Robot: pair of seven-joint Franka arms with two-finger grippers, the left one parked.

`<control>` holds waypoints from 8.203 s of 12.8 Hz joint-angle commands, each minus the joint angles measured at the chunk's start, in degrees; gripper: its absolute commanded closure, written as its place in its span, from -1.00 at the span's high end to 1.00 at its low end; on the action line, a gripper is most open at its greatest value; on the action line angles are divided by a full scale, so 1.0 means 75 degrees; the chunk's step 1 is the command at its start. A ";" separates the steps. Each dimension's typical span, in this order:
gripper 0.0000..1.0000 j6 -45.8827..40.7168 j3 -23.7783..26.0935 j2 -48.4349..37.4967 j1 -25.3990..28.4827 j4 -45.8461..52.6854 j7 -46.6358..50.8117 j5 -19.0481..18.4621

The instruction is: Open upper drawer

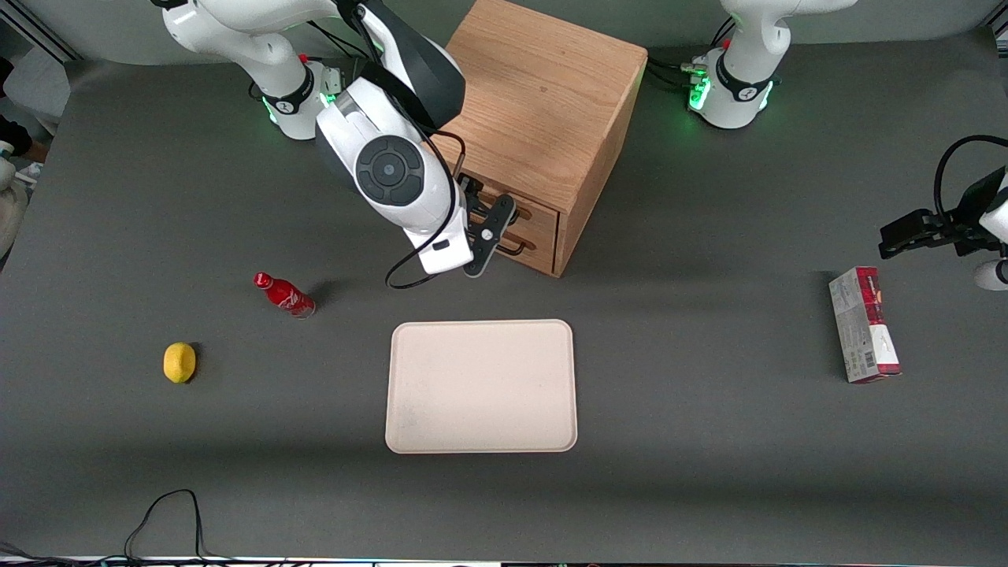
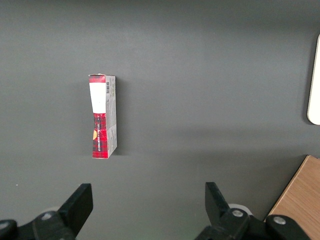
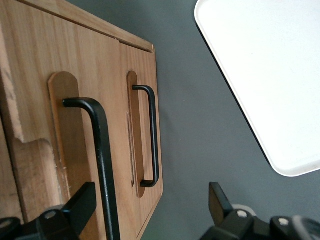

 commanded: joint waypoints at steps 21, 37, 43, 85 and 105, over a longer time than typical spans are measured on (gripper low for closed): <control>1.00 -0.0008 -0.0075 0.0601 0.0084 0.0159 -0.0547 0.0111; 1.00 0.0062 -0.0145 0.0917 -0.0513 0.0720 -0.0663 0.0193; 1.00 0.0062 -0.0145 0.1245 -0.0630 0.1201 -0.0652 0.0181; 1.00 0.0331 -0.0087 0.2218 -0.2259 0.2420 -0.0676 0.0966; 1.00 0.0437 -0.0145 0.2453 -0.2529 0.2854 -0.0629 0.1025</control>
